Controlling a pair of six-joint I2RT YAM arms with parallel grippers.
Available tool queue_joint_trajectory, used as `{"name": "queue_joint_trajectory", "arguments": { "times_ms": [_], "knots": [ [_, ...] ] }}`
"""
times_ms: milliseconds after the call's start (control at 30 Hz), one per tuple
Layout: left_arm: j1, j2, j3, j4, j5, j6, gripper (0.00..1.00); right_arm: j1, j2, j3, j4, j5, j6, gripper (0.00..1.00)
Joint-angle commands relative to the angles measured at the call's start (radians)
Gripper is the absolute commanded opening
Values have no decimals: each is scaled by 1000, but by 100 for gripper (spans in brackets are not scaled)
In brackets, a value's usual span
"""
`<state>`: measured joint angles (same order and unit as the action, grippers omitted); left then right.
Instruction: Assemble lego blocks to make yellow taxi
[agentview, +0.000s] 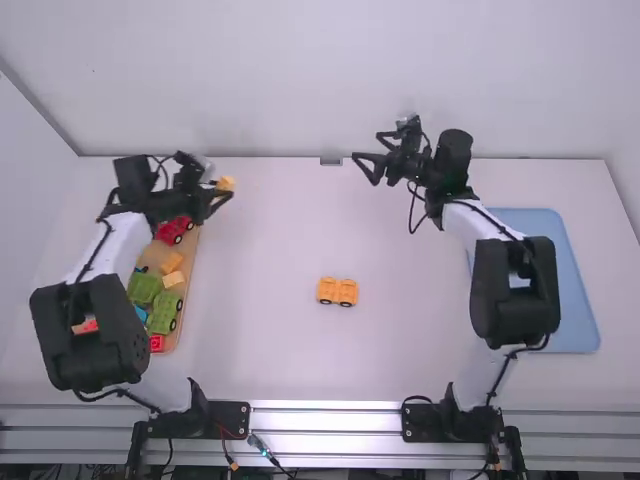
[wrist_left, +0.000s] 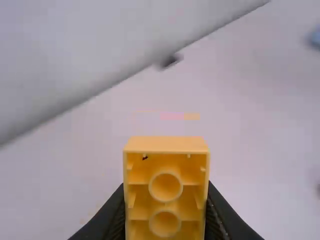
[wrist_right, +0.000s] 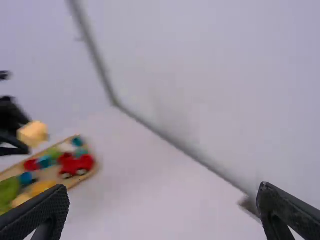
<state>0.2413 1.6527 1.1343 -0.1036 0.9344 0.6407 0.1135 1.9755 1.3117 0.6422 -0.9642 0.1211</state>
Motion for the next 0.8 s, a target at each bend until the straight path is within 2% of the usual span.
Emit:
{"name": "queue_joint_trajectory", "arguments": {
  "times_ms": [0, 67, 100, 133, 167, 233, 400, 600, 767],
  "knots": [
    [-99, 13, -77, 121, 266, -57, 2, 48, 65, 110, 5, -327, 11, 99],
    [-182, 44, -119, 380, 300, -220, 1, 68, 122, 183, 6, -465, 42, 99],
    [-220, 67, -132, 520, 307, -327, 1, 79, 150, 219, 5, -533, 43, 94],
    [-220, 67, -132, 520, 307, -327, 1, 79, 150, 219, 5, -533, 43, 94],
    [-254, 87, -141, 647, 307, -426, 2, 85, 166, 236, 6, -568, 39, 91],
    [-299, 111, -145, 801, 295, -564, 2, 96, 175, 239, 5, -584, 21, 89],
    [-321, 130, -145, 926, 251, -710, 1, 106, 175, 230, 5, -592, 3, 86],
    [-320, 130, -144, 900, 163, -721, 1, 113, 175, 230, 8, -595, -2, 84],
    [-322, 130, -145, 922, 190, -717, 1, 138, 175, 230, 10, -595, -1, 81]
  ]
}}
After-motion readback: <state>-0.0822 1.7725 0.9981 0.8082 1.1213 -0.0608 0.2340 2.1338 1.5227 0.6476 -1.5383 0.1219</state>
